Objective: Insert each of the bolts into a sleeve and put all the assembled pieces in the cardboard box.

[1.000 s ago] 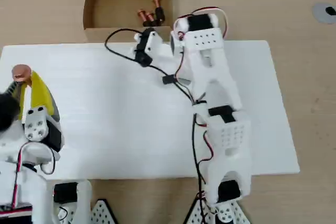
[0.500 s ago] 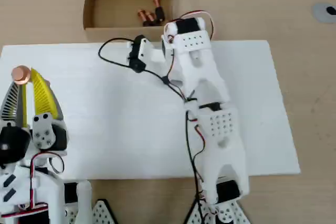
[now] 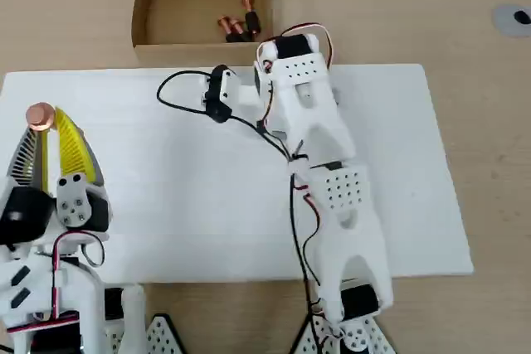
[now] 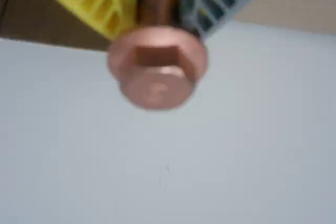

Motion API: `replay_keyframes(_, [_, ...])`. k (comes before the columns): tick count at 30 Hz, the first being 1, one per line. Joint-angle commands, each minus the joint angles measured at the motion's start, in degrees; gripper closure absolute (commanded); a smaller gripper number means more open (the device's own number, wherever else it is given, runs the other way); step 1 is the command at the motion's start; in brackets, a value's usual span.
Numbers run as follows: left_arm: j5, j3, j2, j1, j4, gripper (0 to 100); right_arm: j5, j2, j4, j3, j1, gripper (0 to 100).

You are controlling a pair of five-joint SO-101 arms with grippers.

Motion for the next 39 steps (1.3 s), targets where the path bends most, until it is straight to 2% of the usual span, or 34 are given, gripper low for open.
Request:
replay_keyframes(1, [-0.4,0.0,-0.5,-0.9,-1.3,100,1.6,0.0,0.4,-2.0,-0.5,67.2])
replay_keyframes(9, [-0.1,1.0,-0.5,-0.9,-1.5,100,1.2,0.0,0.8,-1.7,-1.5,68.0])
replay_keyframes(20, [-0.2,1.1,-0.5,-0.9,-1.3,100,1.2,-0.1,0.7,-1.9,-2.9,88.0])
replay_keyframes(32, [-0.3,0.9,-0.5,-0.9,-1.3,100,1.1,-0.1,0.4,-2.2,-2.6,89.0])
replay_keyframes(39, [-0.4,0.8,-0.5,-0.9,-1.3,100,-5.2,0.0,0.5,-13.5,-1.1,97.3])
